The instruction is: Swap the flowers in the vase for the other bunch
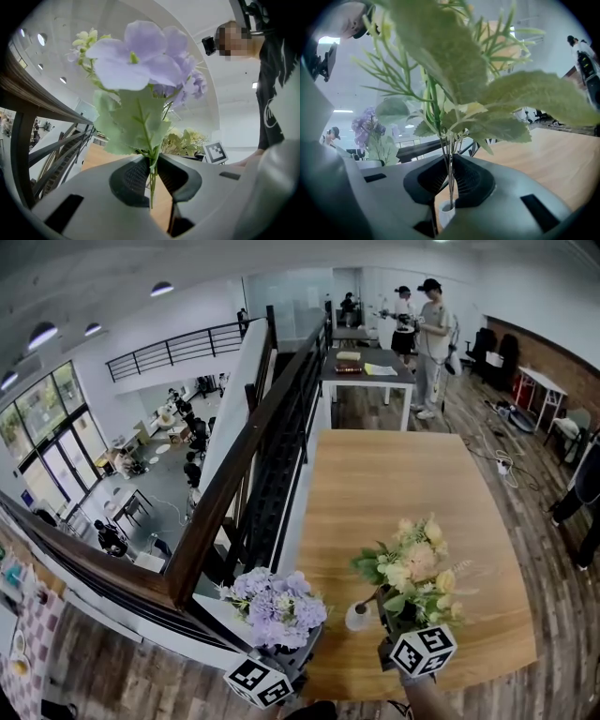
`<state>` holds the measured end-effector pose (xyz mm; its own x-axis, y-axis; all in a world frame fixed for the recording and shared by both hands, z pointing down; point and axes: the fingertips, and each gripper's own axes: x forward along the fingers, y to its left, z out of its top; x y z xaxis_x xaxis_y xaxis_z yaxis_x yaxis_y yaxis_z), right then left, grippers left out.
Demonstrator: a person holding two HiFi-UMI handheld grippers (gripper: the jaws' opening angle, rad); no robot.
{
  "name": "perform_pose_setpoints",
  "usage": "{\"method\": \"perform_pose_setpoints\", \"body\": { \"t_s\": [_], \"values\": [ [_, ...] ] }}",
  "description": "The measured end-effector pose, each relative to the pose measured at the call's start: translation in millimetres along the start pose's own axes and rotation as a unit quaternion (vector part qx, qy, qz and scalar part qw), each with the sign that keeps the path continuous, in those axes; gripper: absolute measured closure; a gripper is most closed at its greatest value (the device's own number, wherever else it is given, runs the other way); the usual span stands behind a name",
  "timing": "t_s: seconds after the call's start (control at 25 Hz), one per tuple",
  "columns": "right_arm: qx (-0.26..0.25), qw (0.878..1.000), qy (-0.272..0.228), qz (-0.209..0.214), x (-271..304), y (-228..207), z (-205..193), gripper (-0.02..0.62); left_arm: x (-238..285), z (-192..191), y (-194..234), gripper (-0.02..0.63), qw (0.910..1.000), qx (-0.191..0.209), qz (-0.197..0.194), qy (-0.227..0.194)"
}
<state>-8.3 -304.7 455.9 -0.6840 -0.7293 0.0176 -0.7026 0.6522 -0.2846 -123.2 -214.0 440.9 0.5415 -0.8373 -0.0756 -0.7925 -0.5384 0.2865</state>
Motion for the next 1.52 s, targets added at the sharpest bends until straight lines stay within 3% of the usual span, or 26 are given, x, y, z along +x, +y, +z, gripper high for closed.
{"method": "perform_pose_setpoints", "body": {
  "t_s": [0.76,1.52],
  "values": [
    [-0.002,1.0,-0.025,0.001,-12.6,7.7,29.3,0.542,22.2,32.7,3.5,0.549,0.9995,0.01,-0.024,-0.02],
    [0.008,0.998,-0.052,-0.033,-36.6,-16.6,50.9,0.543,53.2,18.4,3.5,0.549,0.9989,0.015,-0.044,0.002]
  ]
}}
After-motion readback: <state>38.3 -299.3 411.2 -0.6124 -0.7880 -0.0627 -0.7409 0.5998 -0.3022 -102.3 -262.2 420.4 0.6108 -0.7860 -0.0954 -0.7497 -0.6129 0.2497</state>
